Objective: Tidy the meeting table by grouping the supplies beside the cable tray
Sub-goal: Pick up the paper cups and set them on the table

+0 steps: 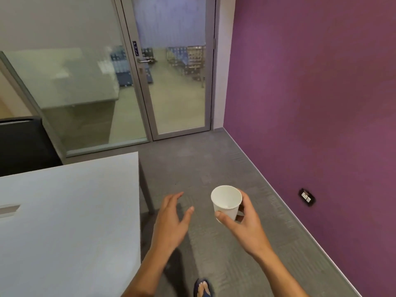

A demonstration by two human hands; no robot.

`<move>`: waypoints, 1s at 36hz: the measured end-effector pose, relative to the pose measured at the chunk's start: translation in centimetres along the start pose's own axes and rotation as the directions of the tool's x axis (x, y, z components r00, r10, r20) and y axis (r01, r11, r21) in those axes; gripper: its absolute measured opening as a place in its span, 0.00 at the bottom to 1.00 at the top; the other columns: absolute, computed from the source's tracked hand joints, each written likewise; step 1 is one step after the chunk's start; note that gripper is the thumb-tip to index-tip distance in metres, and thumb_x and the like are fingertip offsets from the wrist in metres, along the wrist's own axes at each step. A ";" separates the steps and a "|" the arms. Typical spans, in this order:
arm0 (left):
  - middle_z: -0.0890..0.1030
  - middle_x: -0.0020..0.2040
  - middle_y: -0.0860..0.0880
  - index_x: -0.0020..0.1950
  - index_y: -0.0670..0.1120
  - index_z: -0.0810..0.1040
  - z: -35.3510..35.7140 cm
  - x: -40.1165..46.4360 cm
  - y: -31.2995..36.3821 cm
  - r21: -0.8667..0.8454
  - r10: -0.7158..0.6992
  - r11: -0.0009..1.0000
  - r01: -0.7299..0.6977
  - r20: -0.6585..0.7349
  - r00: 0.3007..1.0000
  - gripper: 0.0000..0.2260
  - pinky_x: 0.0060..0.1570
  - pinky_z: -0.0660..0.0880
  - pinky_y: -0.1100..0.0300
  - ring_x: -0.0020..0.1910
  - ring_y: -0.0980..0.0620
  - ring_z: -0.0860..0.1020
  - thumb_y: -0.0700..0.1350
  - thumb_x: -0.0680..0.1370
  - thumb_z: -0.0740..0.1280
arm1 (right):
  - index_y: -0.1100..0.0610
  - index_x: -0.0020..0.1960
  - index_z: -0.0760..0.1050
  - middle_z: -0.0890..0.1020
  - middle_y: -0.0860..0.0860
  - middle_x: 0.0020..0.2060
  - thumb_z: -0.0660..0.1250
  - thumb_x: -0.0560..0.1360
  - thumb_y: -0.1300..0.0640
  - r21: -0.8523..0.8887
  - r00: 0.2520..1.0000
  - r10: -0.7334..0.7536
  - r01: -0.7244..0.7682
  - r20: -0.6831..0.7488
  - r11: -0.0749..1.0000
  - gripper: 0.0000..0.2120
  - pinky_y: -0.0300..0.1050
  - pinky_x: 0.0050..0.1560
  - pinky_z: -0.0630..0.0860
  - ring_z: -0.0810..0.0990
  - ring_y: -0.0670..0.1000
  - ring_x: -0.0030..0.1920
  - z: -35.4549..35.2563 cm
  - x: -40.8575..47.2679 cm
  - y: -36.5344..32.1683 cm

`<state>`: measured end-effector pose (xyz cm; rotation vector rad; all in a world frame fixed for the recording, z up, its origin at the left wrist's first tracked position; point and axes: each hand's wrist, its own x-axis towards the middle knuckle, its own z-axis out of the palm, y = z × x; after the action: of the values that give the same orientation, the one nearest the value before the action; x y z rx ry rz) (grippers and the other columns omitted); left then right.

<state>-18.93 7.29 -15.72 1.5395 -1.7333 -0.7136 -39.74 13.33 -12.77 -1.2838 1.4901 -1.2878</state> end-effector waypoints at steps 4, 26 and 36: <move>0.68 0.72 0.54 0.71 0.58 0.68 1.2 4.7 -1.1 -0.022 -0.028 0.999 0.027 -0.017 0.999 0.25 0.61 0.74 0.55 0.67 0.50 0.74 0.60 0.76 0.68 | 0.38 0.68 0.68 0.79 0.33 0.59 0.76 0.65 0.40 -0.009 1.000 -0.002 0.002 0.010 1.000 0.34 0.37 0.54 0.76 0.79 0.39 0.59 0.3 4.8 0.3; 0.72 0.68 0.53 0.69 0.55 0.70 0.4 29.1 -4.8 -0.062 -0.138 0.990 0.128 -0.198 0.970 0.26 0.62 0.74 0.57 0.61 0.58 0.73 0.63 0.74 0.64 | 0.36 0.63 0.69 0.80 0.35 0.55 0.79 0.71 0.57 0.000 0.990 0.048 -0.048 0.136 0.999 0.30 0.34 0.45 0.78 0.79 0.36 0.54 5.7 34.8 1.7; 0.71 0.71 0.52 0.70 0.57 0.70 3.0 41.0 -5.5 -0.037 -0.241 0.970 0.241 -0.297 0.924 0.28 0.63 0.74 0.51 0.65 0.53 0.74 0.68 0.74 0.62 | 0.30 0.64 0.67 0.76 0.27 0.56 0.80 0.69 0.49 -0.014 0.966 0.017 -0.014 0.259 1.000 0.32 0.30 0.44 0.78 0.76 0.31 0.56 8.2 50.4 4.5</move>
<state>-20.00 -34.20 -16.06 1.7793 -1.3351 -0.5613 -42.62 -37.78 -15.83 -1.3879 1.3216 -1.0558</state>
